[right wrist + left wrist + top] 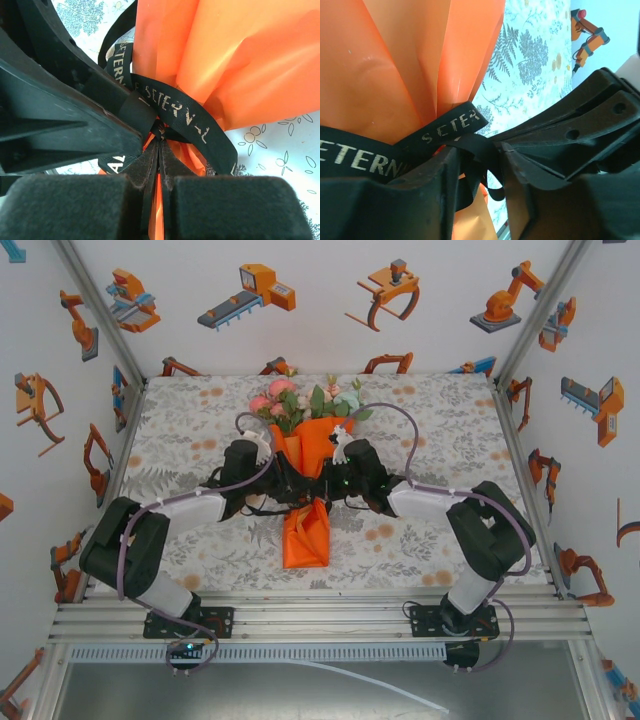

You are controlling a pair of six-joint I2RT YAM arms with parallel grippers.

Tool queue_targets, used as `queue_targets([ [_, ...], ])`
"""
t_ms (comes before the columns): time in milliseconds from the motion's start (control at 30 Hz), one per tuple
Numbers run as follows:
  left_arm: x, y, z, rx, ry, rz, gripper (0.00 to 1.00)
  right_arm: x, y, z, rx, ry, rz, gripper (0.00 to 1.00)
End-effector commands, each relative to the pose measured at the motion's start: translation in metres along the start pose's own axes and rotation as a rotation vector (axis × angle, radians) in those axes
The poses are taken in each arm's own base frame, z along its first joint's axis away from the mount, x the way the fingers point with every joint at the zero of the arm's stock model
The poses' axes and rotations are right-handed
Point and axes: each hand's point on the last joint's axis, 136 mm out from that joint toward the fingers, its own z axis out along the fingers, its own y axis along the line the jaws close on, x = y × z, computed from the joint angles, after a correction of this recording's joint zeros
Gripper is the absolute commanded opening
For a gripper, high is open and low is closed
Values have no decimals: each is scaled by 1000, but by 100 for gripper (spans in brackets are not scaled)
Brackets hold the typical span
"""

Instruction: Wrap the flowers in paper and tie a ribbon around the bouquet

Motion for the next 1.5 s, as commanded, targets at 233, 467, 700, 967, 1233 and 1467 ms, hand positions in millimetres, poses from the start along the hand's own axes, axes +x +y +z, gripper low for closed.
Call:
queue_targets([
  [233,-6,-3,-9,-22,-31,20,10,-16,-7,-6,63,-58,3,11],
  [467,-1,20,-17,-102,-26,13,6,-15,-40,-20,235,-90,26,21],
  [700,-4,22,-20,-109,-34,12,6,-18,-26,-15,170,-71,7,19],
  [967,-8,16,-19,-90,-41,13,6,-25,-3,-11,53,-83,-19,1],
  [1233,-11,12,-19,-78,-42,18,6,-10,4,-16,58,97,-277,37],
  [1467,-12,11,-17,-72,-44,16,6,-10,8,1,30,188,-312,37],
])
